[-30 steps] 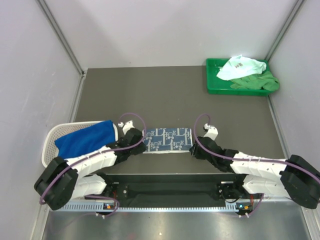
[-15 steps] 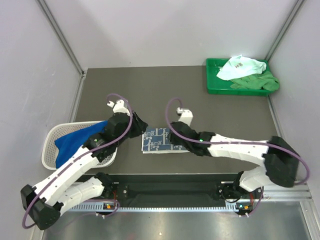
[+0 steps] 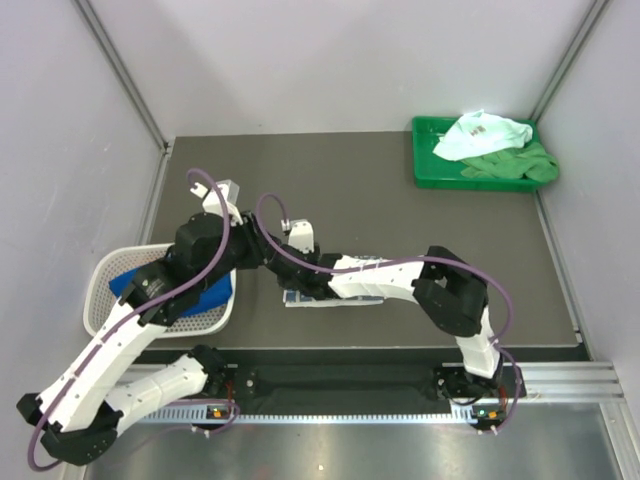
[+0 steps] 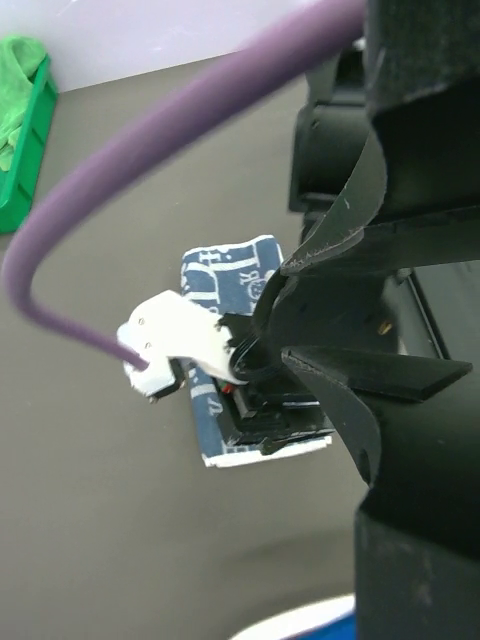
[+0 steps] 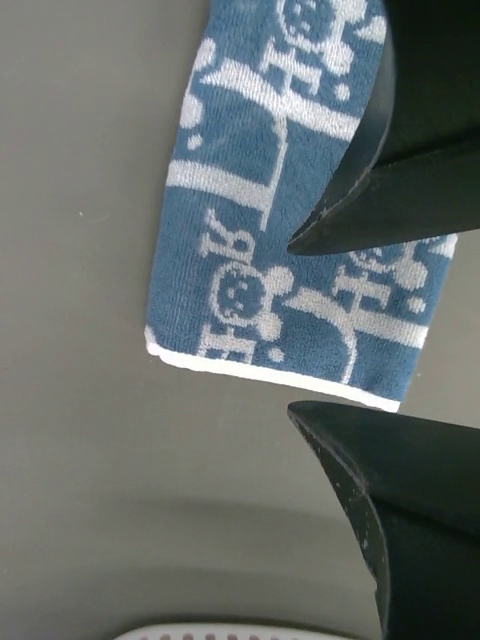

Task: Fold and stack the towels
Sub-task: Neatly place the folded towel into the bin

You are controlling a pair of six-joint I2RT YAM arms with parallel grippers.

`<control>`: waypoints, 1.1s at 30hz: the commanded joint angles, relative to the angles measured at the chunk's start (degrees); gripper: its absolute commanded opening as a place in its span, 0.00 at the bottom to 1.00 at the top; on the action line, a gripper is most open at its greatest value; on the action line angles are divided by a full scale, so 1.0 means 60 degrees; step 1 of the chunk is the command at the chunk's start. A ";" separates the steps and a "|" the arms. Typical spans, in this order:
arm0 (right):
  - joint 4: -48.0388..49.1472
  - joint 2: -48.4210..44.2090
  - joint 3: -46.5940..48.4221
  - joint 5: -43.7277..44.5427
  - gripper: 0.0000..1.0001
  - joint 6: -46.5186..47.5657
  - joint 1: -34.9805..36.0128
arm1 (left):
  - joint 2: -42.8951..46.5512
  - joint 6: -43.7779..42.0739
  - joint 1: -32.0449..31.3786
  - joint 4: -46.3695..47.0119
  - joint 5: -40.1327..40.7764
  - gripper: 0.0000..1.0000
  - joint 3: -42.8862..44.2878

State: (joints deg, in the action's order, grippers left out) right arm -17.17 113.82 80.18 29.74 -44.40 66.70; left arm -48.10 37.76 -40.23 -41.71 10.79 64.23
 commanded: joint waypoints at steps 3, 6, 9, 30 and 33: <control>-0.1181 0.0717 0.1035 0.0698 0.64 0.0018 0.0295 | 0.0573 -0.0536 -0.0048 -0.0987 -0.0011 0.40 0.0750; -0.1430 0.1054 0.1153 0.0757 0.67 -0.0055 0.0310 | 0.0910 -0.0492 -0.0048 -0.1089 0.0164 0.40 0.0867; -0.1634 0.1404 0.1211 0.0786 0.68 -0.0070 0.0310 | 0.1218 -0.0507 -0.0048 -0.1163 0.0530 0.40 0.0999; -0.1053 0.1643 0.0598 -0.0341 0.11 0.0223 0.0325 | 0.1541 -0.0683 -0.0048 -0.1309 0.0868 0.40 0.1468; -0.0248 0.0868 -0.0076 -0.0619 0.06 0.0282 0.0251 | 0.1600 -0.0683 -0.0048 -0.1280 0.0941 0.40 0.1512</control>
State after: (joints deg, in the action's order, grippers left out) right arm -21.41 120.86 84.03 34.04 -42.50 67.92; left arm -39.44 34.44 -40.25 -51.11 15.14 71.46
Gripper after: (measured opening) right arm 0.120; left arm 0.396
